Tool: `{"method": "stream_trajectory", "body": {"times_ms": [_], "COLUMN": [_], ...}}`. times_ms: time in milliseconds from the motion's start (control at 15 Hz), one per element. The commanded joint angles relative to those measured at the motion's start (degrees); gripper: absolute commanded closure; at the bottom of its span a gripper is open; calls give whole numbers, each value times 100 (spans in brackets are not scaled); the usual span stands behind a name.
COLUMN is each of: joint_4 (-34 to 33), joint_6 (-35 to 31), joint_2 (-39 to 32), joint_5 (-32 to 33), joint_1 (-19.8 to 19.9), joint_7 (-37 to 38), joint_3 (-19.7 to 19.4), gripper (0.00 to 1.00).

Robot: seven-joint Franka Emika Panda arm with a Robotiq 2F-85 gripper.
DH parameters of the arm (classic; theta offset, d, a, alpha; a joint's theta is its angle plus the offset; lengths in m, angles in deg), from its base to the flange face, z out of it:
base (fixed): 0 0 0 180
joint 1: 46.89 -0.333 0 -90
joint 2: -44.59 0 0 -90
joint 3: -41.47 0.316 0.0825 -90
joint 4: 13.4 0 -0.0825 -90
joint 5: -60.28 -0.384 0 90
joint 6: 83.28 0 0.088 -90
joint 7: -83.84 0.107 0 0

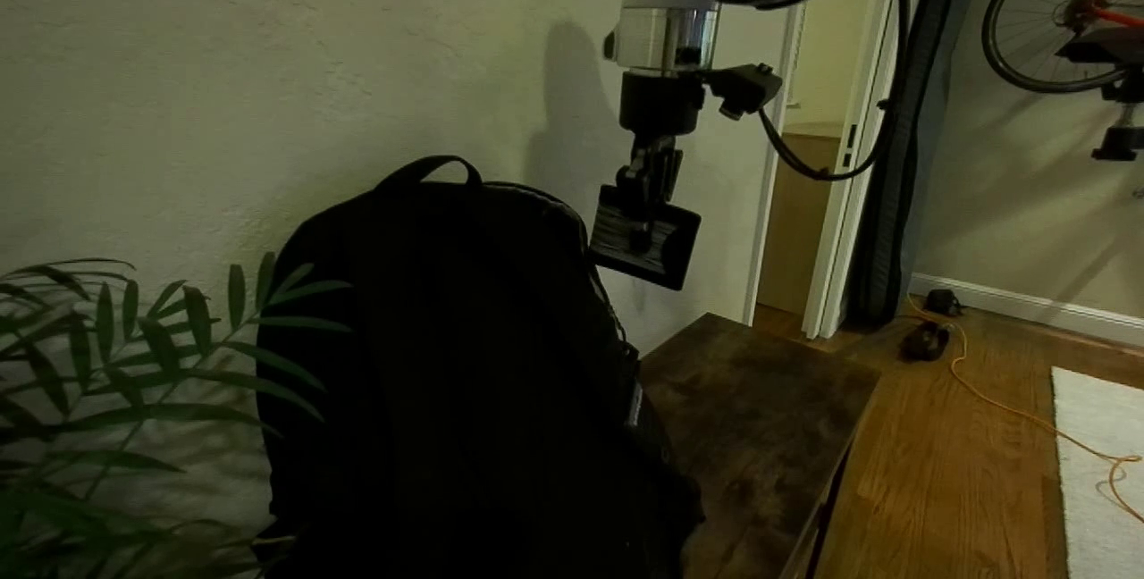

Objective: Put the wallet in the bag

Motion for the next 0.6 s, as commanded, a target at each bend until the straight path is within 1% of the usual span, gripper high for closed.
{"method": "stream_trajectory", "body": {"times_ms": [0,200,533], "joint_4": [74,74,-107], "joint_6": [-38,-139,-395], "joint_2": [199,210,3], "joint_5": [181,253,447], "joint_1": [-97,-155,-212], "joint_7": [28,1,-103], "joint_3": [0,27,53], "gripper": [93,93,93]}}
